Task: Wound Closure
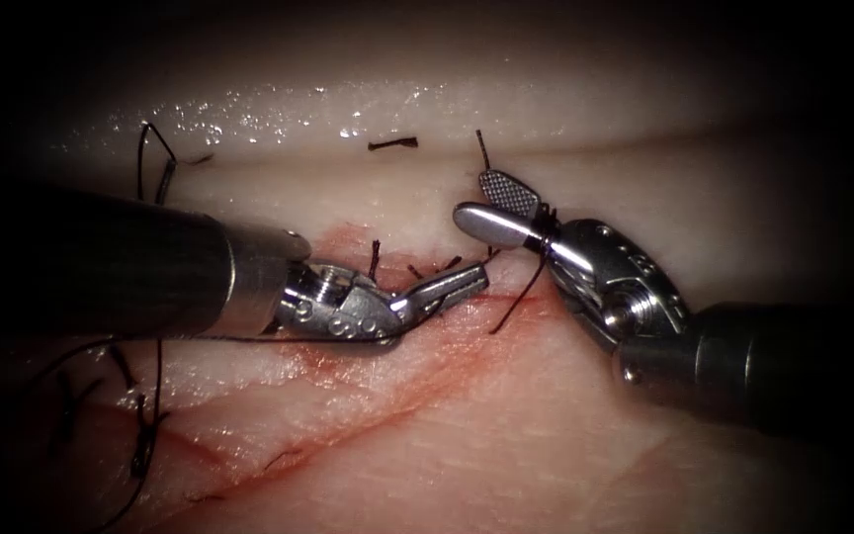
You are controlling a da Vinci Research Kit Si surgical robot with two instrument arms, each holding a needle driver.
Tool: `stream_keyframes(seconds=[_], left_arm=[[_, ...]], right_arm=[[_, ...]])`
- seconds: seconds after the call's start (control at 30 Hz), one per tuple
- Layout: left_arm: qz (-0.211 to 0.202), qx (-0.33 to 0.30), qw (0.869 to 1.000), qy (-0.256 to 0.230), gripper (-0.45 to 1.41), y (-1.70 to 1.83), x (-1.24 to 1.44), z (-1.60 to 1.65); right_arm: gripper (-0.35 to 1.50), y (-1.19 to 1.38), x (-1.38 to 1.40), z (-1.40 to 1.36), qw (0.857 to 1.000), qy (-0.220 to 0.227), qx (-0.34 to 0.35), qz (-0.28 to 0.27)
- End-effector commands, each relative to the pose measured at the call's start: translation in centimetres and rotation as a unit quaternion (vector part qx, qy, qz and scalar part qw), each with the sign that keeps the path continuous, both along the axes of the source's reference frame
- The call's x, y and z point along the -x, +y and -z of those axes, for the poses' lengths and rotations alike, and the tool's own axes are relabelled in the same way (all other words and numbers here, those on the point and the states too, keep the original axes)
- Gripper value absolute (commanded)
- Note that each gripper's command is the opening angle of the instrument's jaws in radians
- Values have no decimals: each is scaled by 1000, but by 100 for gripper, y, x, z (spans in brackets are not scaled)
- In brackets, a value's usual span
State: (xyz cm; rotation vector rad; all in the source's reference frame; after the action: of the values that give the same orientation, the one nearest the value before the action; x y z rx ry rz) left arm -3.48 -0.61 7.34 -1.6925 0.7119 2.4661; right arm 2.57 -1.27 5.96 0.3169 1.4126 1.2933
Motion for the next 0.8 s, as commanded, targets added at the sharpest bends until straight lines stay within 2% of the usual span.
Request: stream_keyframes(seconds=[0.03,0.2,0.23,0.43,0.53,0.8], left_arm=[[-2,-1,1000,-2,-45,3,5,-5],[-5,-2,1000,-1,-45,8,4,-8],[-6,-3,1000,0,-45,9,4,-9],[-9,-5,1000,3,-45,11,8,-11],[-11,-7,1000,5,-45,14,9,-13],[-15,-7,1000,7,-45,19,9,-19]], right_arm=[[93,5,-9,-7,1000,2,0,-3],[96,12,-16,-15,1000,-13,-2,-5],[96,14,-17,-19,1000,-28,-6,-3],[103,12,-13,-49,998,-52,-24,-2],[103,17,-10,-54,998,-65,-27,-3],[103,23,-11,-68,997,-76,-30,-3]])
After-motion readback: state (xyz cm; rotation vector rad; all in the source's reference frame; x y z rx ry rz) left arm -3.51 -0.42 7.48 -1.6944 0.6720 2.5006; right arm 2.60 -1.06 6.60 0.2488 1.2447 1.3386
